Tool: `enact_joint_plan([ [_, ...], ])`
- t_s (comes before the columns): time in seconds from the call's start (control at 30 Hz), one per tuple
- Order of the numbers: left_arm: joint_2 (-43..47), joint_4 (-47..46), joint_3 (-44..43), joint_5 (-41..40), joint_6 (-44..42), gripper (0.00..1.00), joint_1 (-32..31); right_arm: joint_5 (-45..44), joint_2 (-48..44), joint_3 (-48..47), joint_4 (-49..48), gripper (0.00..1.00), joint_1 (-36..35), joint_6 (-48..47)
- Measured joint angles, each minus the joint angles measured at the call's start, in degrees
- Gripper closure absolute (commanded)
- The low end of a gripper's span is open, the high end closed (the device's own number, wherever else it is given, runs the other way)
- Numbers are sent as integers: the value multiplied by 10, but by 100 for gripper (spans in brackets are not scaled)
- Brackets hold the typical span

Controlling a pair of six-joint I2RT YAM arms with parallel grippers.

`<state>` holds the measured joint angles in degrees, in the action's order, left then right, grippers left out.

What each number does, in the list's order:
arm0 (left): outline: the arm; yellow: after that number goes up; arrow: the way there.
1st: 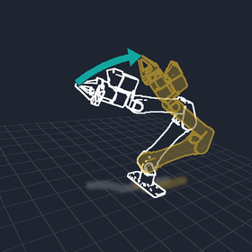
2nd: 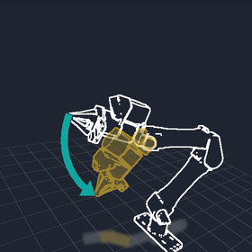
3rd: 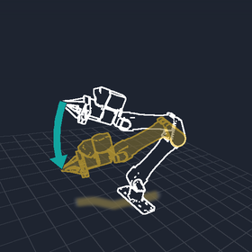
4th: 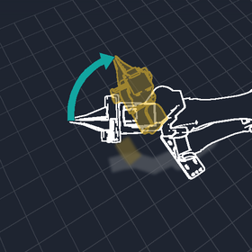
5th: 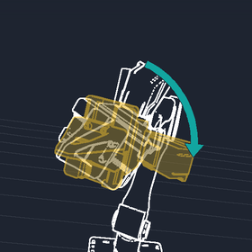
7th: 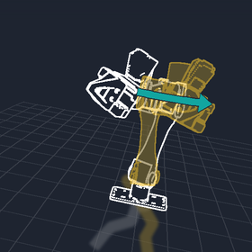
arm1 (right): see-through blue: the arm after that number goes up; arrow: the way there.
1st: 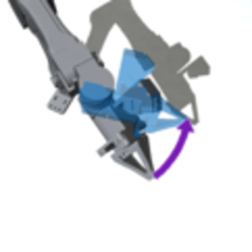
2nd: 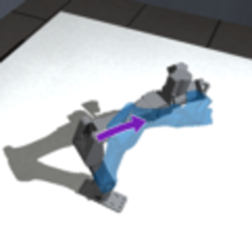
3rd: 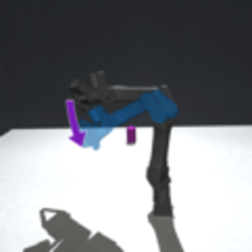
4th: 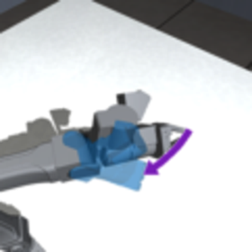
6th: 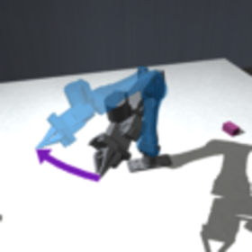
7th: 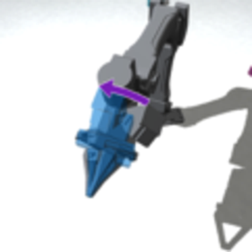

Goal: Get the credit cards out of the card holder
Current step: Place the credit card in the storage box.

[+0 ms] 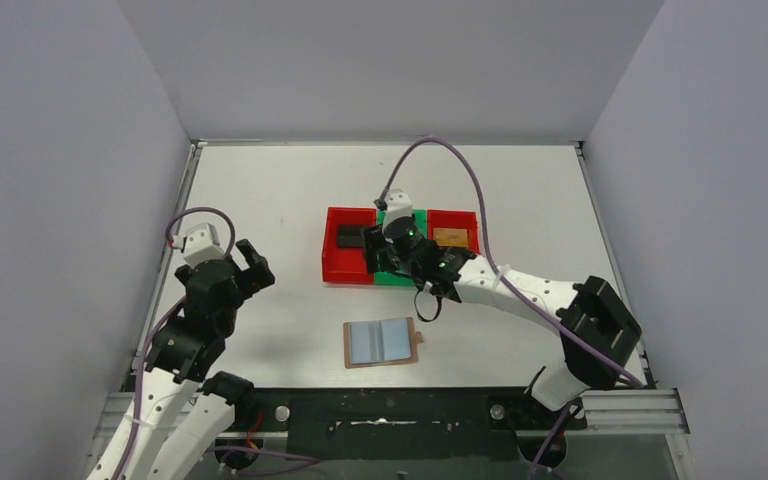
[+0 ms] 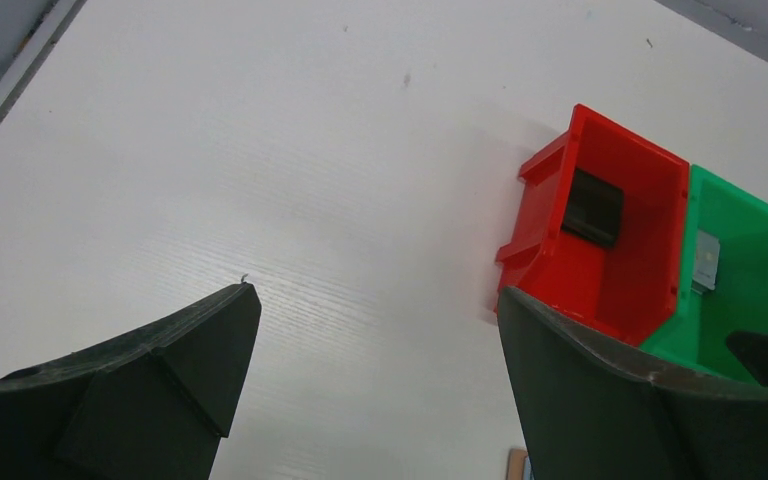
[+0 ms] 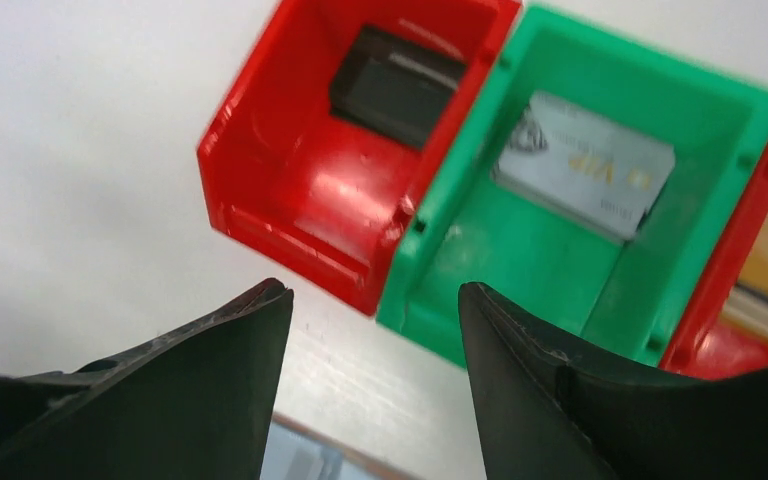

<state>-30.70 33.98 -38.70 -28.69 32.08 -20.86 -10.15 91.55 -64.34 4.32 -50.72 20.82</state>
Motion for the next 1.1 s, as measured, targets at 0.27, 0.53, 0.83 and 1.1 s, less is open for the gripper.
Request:
enact_joint_plan([
  [0.27, -82, -3, 0, 49, -13, 9, 0, -52, -98, 137, 35, 41, -63, 192],
  [0.53, -94, -3, 0, 64, -14, 9, 0, -156, -64, 128, 115, 45, -222, 344],
  [0.83, -92, -3, 0, 65, -15, 9, 0, -175, 59, 73, 182, 55, -277, 393],
  [1.1, -88, -3, 0, 64, -15, 9, 0, -187, 110, 23, 236, 75, -281, 426],
])
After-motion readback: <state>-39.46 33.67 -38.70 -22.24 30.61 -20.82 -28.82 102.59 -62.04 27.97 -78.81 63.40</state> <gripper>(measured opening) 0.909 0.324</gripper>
